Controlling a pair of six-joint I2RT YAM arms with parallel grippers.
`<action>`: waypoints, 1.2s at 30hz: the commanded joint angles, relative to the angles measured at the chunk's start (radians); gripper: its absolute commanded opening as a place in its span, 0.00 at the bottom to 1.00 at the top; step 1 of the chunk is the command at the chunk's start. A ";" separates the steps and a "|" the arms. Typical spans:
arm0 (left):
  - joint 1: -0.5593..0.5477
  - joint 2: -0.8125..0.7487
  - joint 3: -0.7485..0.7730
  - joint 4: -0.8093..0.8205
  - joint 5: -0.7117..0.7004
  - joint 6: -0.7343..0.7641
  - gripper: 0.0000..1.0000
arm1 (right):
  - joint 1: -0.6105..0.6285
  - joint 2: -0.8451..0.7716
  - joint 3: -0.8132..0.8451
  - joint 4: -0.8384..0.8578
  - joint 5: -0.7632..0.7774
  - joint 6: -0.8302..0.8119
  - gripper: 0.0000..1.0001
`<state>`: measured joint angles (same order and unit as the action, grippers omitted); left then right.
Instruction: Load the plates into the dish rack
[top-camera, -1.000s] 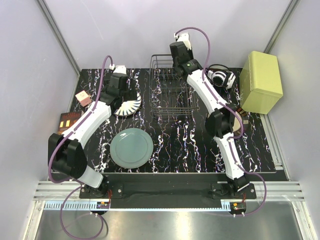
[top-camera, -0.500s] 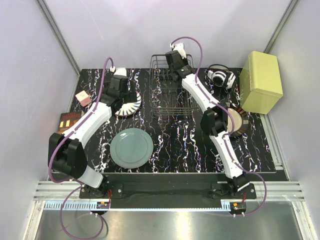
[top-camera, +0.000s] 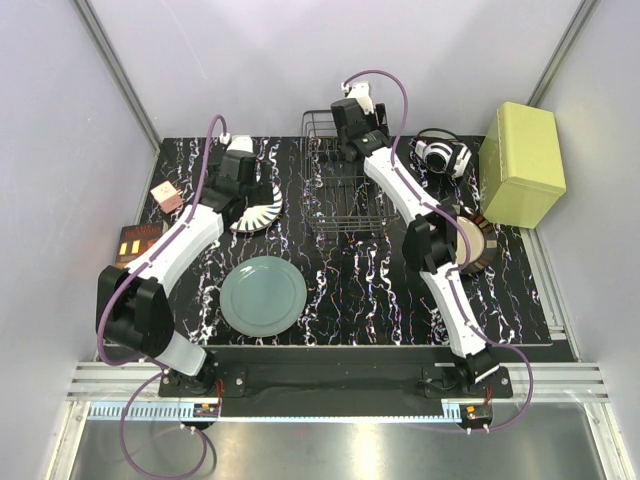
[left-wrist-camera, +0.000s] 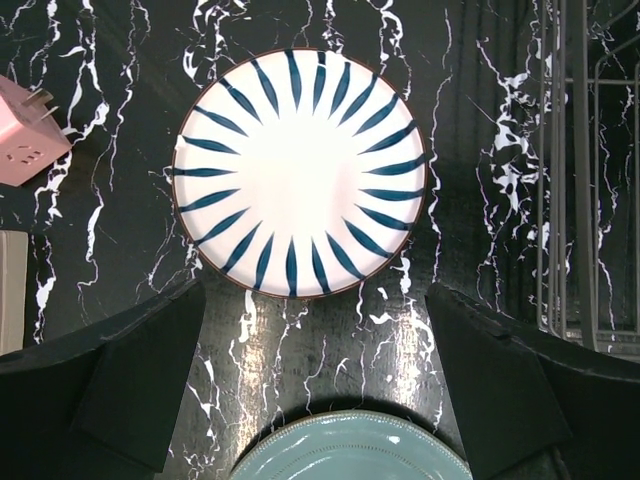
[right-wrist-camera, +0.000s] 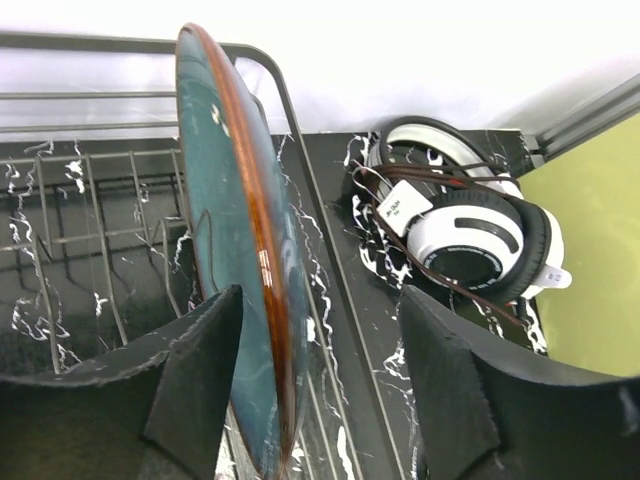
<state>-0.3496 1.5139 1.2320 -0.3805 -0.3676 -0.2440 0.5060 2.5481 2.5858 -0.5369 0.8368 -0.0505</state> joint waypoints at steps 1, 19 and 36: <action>0.000 -0.035 -0.037 0.022 -0.082 0.003 0.99 | 0.009 -0.146 -0.038 0.028 0.024 -0.018 0.76; 0.213 -0.202 -0.084 -0.601 0.534 0.423 0.99 | 0.017 -0.813 -0.844 -0.310 -1.375 0.263 1.00; 0.428 -0.095 -0.443 -0.242 0.774 -0.093 0.83 | 0.045 -0.896 -1.719 0.581 -1.585 0.776 0.91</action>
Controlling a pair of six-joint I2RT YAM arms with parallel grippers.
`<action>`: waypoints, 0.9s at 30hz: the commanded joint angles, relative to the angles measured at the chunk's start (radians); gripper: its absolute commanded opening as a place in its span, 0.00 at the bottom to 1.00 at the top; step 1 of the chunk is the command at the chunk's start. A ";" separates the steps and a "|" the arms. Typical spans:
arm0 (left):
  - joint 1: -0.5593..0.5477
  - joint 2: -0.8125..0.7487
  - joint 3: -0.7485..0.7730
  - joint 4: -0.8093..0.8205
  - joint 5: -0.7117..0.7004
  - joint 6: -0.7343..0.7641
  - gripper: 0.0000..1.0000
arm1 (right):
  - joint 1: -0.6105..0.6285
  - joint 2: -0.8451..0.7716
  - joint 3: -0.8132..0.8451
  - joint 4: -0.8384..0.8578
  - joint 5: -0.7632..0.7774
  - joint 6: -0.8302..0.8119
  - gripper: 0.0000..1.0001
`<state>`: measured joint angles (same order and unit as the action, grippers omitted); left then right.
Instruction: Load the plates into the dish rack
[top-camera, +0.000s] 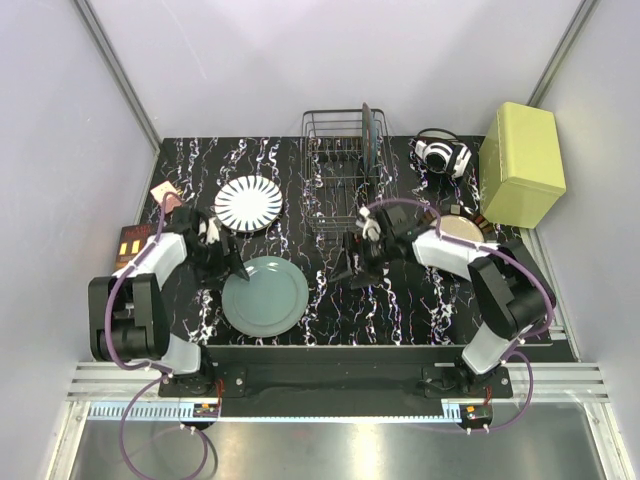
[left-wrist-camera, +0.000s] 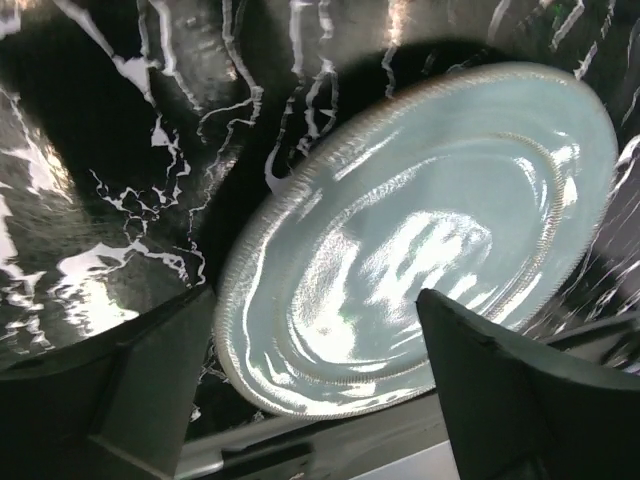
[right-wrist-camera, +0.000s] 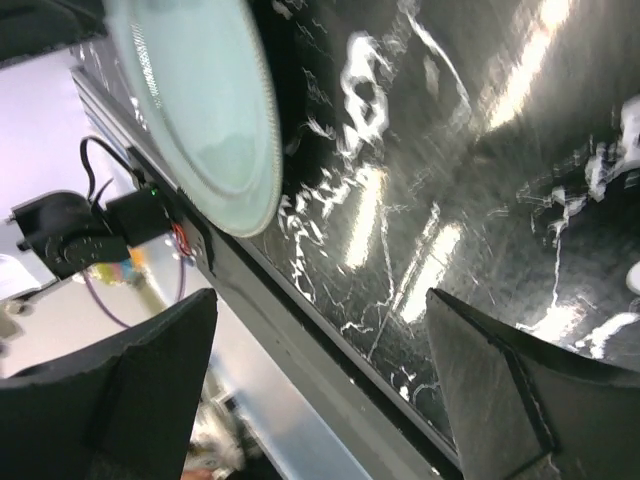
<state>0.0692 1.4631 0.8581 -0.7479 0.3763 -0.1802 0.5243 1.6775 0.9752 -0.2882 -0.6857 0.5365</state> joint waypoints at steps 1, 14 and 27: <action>0.015 -0.049 -0.100 0.139 0.020 -0.177 0.82 | 0.045 -0.016 -0.139 0.393 -0.061 0.201 0.91; 0.009 -0.060 -0.278 0.277 0.194 -0.272 0.20 | 0.097 0.064 -0.236 0.613 -0.035 0.339 0.91; -0.065 0.028 -0.286 0.335 0.254 -0.248 0.00 | 0.123 0.116 -0.287 0.767 0.032 0.411 0.77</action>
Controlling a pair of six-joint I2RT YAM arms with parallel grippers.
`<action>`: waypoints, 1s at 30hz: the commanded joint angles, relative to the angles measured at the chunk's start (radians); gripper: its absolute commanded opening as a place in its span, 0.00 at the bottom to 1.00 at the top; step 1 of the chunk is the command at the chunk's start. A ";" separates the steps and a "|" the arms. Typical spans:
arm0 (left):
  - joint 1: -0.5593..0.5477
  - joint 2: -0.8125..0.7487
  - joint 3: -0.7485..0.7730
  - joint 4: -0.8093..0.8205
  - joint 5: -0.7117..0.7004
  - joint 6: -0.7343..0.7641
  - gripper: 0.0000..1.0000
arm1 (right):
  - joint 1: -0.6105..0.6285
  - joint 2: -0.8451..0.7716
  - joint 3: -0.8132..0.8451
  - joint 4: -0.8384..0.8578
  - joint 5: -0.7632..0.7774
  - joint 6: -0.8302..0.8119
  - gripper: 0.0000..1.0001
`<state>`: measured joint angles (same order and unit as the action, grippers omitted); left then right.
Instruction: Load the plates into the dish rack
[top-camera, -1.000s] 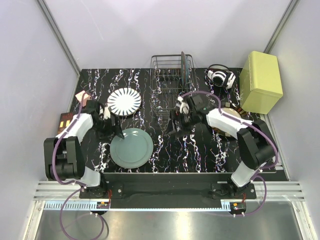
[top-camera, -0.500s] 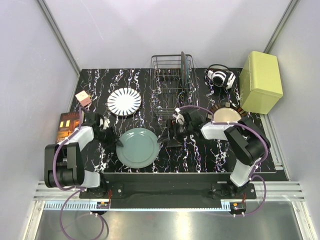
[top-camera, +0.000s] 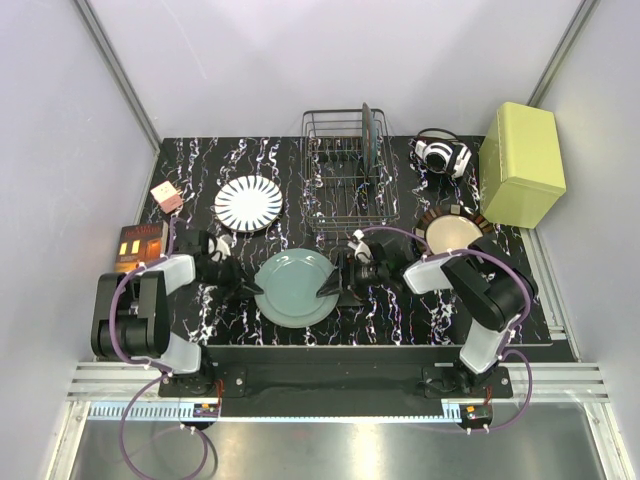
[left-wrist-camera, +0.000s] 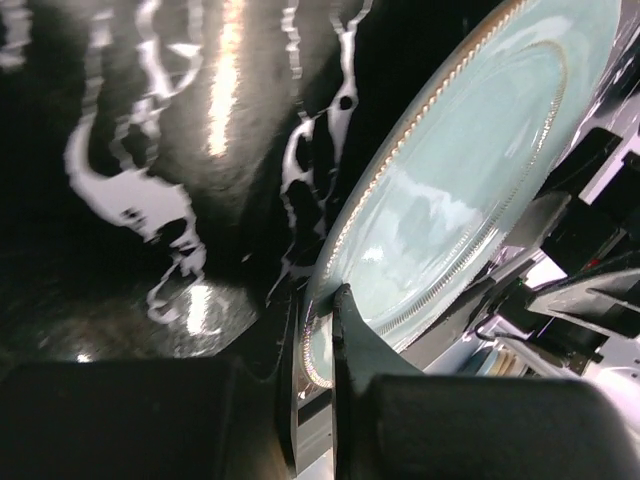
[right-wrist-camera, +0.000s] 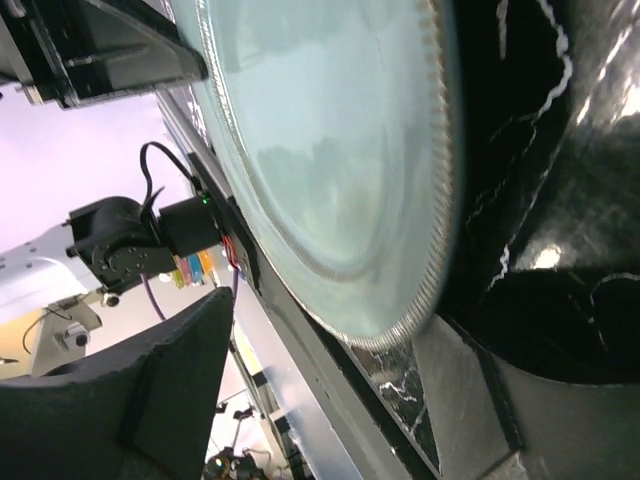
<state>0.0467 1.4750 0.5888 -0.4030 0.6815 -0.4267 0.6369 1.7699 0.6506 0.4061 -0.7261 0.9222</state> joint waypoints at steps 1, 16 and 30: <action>-0.063 0.005 -0.018 -0.010 -0.039 -0.004 0.00 | 0.010 0.017 0.049 0.074 0.108 0.029 0.78; -0.205 -0.041 -0.053 -0.016 0.030 -0.035 0.00 | -0.005 -0.070 0.072 0.126 0.102 -0.026 0.41; -0.211 -0.090 -0.095 -0.057 0.217 -0.078 0.00 | -0.161 -0.144 -0.123 0.166 0.008 0.064 0.50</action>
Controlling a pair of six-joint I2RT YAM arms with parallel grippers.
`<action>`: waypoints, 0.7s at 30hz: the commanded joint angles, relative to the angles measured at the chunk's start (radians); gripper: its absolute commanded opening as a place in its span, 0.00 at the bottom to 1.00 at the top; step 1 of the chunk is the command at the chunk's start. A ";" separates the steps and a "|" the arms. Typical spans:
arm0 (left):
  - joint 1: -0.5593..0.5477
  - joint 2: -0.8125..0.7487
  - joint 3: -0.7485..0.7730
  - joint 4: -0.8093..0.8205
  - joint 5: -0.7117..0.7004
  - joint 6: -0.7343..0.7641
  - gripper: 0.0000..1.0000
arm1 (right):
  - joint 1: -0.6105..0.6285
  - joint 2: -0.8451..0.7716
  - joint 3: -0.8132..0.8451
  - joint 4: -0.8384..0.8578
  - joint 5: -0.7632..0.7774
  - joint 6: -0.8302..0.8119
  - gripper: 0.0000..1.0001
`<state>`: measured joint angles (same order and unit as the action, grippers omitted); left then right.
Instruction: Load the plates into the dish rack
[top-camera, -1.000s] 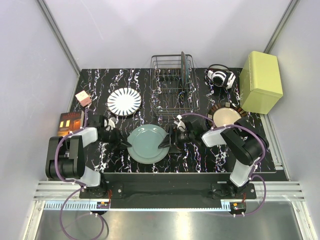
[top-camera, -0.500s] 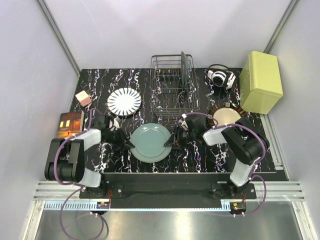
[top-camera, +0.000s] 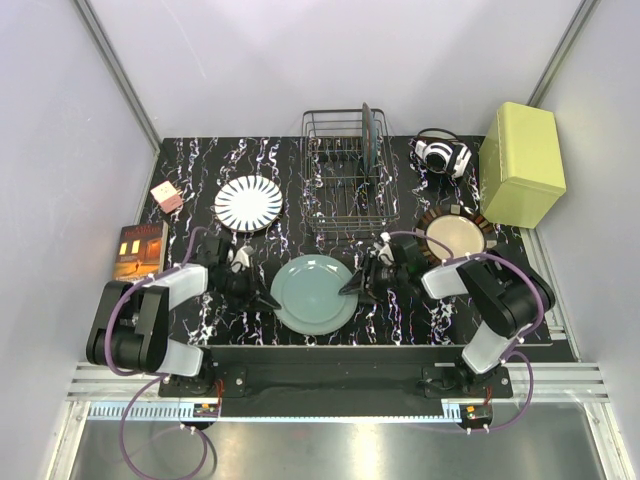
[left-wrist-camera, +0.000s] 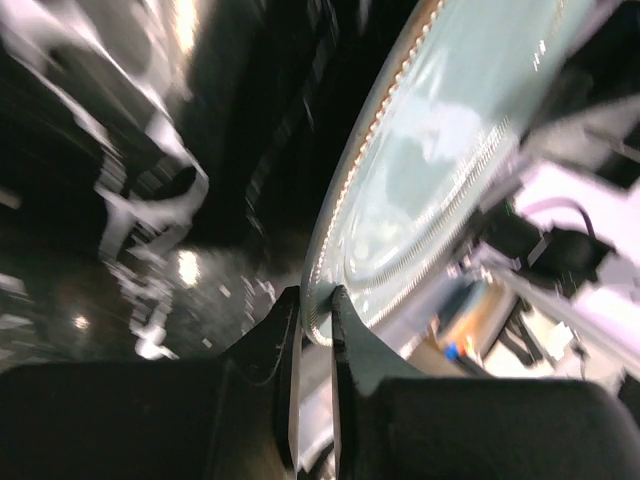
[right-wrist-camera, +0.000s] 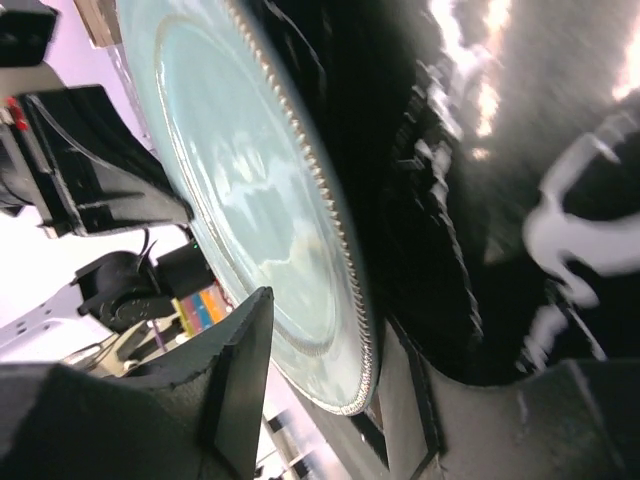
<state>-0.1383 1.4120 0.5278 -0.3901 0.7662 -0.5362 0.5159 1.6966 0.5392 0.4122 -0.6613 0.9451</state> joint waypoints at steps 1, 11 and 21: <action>-0.026 -0.025 -0.034 -0.070 0.142 0.035 0.00 | -0.045 -0.072 -0.010 0.174 -0.061 0.043 0.48; -0.035 0.054 -0.048 -0.032 0.229 0.025 0.00 | -0.051 -0.100 -0.024 0.214 -0.112 0.023 0.31; -0.034 0.246 0.090 -0.050 0.369 0.140 0.00 | -0.047 -0.092 -0.036 0.132 -0.204 -0.222 0.33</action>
<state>-0.1616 1.6104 0.5240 -0.4385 0.9886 -0.4702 0.4564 1.6279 0.4858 0.5011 -0.7532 0.8398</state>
